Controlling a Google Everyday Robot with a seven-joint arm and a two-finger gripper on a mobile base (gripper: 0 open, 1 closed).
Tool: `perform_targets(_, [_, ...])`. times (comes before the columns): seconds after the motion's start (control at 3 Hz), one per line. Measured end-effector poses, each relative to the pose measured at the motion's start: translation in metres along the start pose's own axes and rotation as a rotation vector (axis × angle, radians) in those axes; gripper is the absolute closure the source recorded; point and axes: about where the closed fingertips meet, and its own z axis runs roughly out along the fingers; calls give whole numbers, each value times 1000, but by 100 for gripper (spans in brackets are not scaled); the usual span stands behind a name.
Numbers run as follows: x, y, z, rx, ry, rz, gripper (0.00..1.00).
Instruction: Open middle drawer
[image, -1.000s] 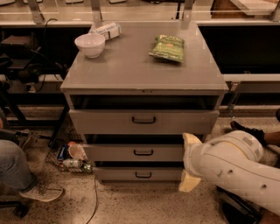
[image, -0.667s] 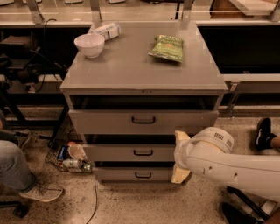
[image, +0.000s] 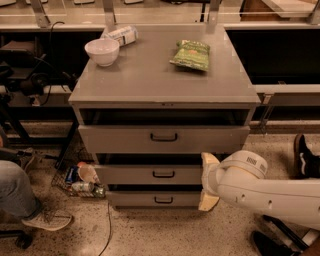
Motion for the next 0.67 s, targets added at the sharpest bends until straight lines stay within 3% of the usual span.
perform_targets(0.67, [33,22,91,-26,-42,-12,0])
